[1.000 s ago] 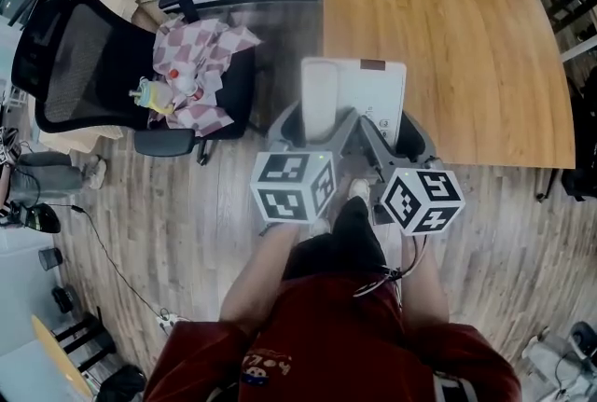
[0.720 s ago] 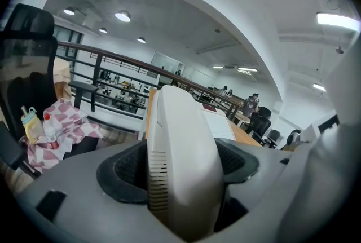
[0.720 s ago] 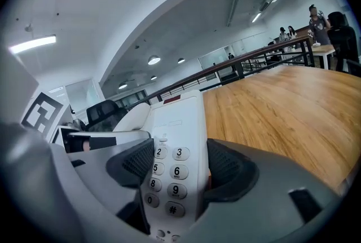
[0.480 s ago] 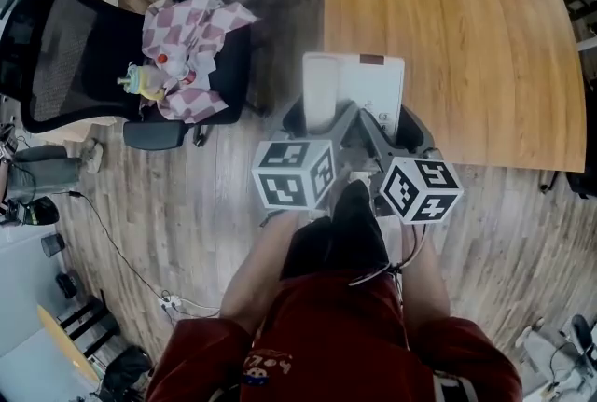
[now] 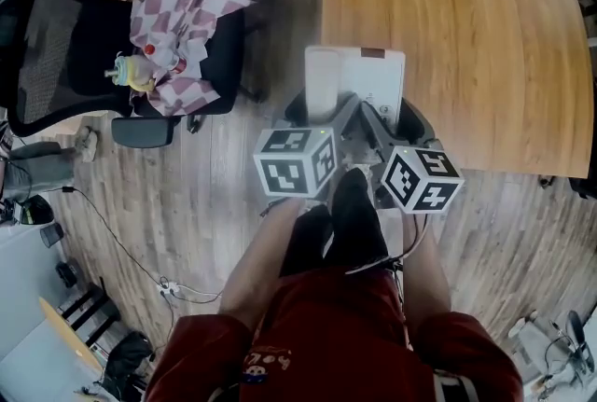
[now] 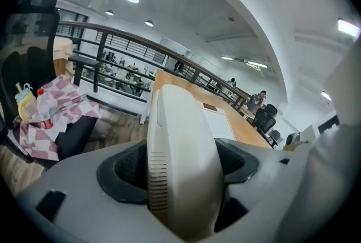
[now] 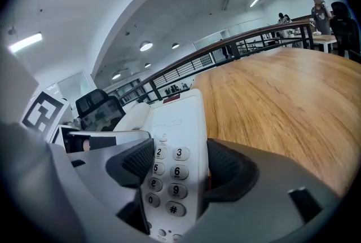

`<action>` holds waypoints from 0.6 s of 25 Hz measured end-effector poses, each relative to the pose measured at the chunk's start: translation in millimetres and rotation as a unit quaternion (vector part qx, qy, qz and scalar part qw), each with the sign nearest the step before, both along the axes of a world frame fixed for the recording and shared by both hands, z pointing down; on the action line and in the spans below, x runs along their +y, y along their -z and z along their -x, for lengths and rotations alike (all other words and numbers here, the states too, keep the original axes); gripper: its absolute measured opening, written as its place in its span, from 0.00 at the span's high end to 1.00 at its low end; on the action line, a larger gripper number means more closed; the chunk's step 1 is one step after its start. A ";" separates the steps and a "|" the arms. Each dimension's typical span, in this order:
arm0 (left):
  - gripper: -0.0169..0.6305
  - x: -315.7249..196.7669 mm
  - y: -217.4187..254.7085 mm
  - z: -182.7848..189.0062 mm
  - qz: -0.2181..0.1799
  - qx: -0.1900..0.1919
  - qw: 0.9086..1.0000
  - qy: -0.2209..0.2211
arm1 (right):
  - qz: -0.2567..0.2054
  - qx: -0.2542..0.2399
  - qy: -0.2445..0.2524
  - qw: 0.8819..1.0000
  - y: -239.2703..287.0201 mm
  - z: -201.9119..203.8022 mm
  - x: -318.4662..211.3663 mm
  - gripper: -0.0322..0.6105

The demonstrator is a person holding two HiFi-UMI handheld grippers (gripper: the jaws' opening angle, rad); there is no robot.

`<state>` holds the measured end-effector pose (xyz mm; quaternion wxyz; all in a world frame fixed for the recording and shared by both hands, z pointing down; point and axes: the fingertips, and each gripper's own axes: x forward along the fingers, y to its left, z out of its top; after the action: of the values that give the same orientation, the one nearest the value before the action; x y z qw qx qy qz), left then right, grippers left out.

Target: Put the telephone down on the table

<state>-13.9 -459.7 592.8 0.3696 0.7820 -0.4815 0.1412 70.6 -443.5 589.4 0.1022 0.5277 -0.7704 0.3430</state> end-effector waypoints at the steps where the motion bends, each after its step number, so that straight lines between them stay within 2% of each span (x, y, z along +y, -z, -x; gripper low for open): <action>1: 0.39 -1.3 -4.5 -0.9 0.004 0.000 1.000 0.000 | 0.004 0.000 0.000 1.000 -4.3 -0.9 -1.3 0.51; 15: 0.39 -21.1 -42.0 -13.8 0.046 -0.010 0.999 -0.012 | 0.051 -0.011 -0.010 0.999 -42.4 -13.0 -19.8 0.50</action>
<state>-0.1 -480.7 634.7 0.3986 0.7686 -0.4688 0.1749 83.6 -463.3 631.8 0.1171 0.5254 -0.7477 0.3889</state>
